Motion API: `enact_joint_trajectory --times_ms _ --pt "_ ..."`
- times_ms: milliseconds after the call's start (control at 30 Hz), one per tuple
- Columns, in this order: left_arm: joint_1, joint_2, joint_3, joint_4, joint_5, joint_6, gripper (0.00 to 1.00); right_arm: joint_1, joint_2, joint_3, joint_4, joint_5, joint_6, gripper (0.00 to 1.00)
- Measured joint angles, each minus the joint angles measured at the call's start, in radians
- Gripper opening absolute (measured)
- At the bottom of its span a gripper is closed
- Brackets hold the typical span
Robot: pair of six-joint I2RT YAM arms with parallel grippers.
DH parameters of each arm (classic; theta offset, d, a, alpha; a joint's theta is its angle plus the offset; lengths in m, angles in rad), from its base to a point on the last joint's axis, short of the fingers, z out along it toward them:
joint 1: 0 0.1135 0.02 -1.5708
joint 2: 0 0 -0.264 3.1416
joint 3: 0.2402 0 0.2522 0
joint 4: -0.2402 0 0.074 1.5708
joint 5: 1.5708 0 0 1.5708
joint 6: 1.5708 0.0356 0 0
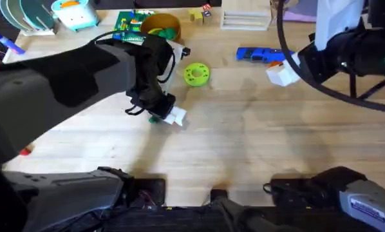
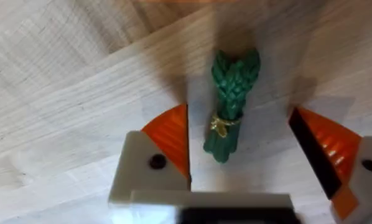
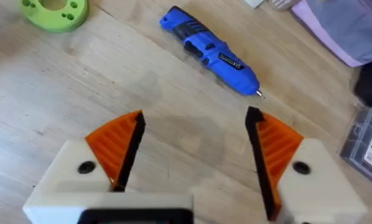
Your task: Pick up the gripper from the table and insert it into the empty holder that is missing its gripper. Then pick up a screw, insert it into the mounting hole, and use the screwdriver to tighten it. Finally, clean up the table by picking up the vegetable and placing it into the bucket.
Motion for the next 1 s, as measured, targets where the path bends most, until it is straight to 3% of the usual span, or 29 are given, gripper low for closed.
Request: enact_joint_trajectory --times_ms 100,233,367,600,800,900,1000 --pt "0.000 0.000 0.000 -0.001 0.000 0.000 0.881 0.000 0.000 0.000 0.000 0.000 0.000 0.991" --pt "0.000 0.000 0.000 -0.001 0.001 0.005 0.603 0.000 0.000 0.000 0.000 0.000 0.000 0.991" --pt "0.002 0.000 0.000 0.000 0.001 0.020 0.052 0.000 0.000 0.000 0.000 0.000 0.000 0.992" --pt "0.002 0.000 0.055 -0.063 0.003 0.030 0.023 0.000 0.000 0.000 0.000 0.000 0.000 0.991" --pt "0.014 -0.022 0.303 -0.098 -0.004 0.033 0.022 0.000 0.000 0.000 0.000 0.000 0.000 0.991" --pt "0.038 -0.041 0.442 -0.039 -0.008 0.046 0.022 0.000 0.000 0.000 0.000 0.000 0.000 0.991" --pt "0.074 -0.057 0.517 0.103 -0.009 0.055 0.022 0.000 0.000 0.000 0.000 0.000 0.000 0.991"
